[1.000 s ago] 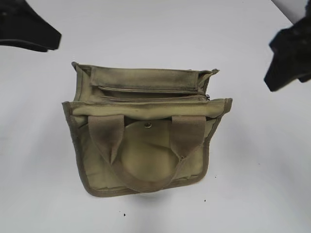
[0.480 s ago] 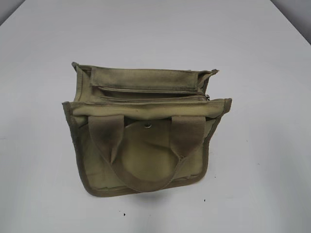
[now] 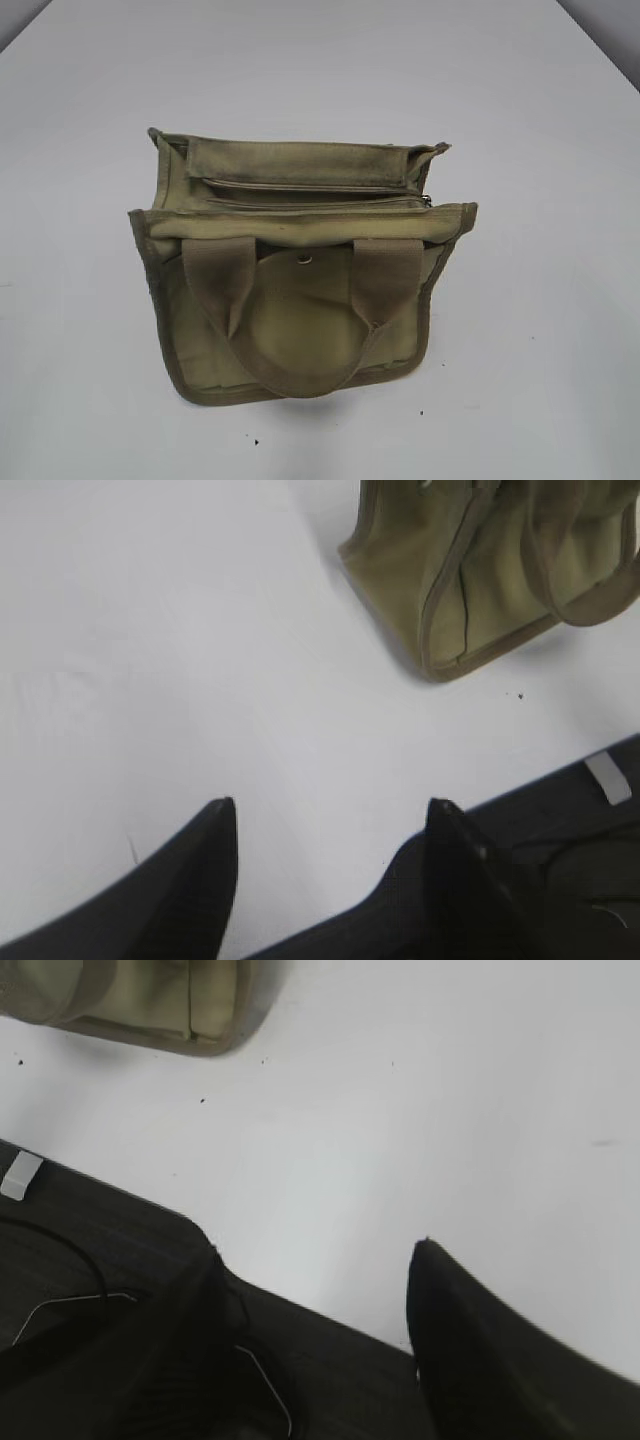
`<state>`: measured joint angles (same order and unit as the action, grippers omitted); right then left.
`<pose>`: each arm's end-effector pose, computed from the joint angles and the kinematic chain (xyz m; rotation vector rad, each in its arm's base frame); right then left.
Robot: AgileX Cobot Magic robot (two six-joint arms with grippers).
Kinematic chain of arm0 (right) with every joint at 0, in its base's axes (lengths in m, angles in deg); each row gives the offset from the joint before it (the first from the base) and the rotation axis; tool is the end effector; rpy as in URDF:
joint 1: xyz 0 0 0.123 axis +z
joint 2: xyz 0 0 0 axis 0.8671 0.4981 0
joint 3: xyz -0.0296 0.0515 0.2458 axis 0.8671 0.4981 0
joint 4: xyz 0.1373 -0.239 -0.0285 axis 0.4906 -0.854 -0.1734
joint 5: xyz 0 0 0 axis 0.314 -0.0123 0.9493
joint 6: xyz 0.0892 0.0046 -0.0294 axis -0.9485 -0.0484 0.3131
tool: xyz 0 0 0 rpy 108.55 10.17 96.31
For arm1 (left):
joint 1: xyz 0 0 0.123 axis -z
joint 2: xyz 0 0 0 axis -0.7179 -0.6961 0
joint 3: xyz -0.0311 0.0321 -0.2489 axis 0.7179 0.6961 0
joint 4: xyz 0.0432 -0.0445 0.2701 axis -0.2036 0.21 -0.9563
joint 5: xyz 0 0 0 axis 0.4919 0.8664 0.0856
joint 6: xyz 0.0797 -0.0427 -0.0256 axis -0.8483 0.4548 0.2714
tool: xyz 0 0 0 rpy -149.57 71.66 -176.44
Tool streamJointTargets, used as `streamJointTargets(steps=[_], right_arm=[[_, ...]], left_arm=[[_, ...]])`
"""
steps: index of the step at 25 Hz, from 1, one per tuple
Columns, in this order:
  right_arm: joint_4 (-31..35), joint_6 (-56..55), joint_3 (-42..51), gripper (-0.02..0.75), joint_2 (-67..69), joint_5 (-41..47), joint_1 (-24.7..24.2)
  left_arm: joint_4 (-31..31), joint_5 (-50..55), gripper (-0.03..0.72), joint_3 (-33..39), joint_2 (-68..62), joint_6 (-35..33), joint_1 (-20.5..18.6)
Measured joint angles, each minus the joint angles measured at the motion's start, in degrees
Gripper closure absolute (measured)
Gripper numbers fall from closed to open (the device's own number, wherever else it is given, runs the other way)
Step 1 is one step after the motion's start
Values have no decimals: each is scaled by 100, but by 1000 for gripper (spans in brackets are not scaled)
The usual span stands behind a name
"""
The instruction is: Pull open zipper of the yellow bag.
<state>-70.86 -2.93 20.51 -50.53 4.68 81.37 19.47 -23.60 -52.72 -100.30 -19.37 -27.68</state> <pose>0.0824 0.0380 0.2790 -0.6264 2.2960 0.1814 0.0708 -0.0271 0.2869 0.4545 2.2369 -0.1771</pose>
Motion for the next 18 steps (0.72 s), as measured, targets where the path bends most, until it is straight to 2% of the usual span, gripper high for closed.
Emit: streamJointTargets(steps=[5, 10, 18], right_arm=[[40, 226, 98, 288, -157, -283, 0], [219, 281, 98, 288, -157, -756, 0], [250, 625, 299, 288, -157, -754, 0]], left_arm=[[126, -480, 228, 111, 346, 0, 0], [169, -507, 228, 208, 346, 0, 0], [83, -507, 228, 225, 346, -14, 0]])
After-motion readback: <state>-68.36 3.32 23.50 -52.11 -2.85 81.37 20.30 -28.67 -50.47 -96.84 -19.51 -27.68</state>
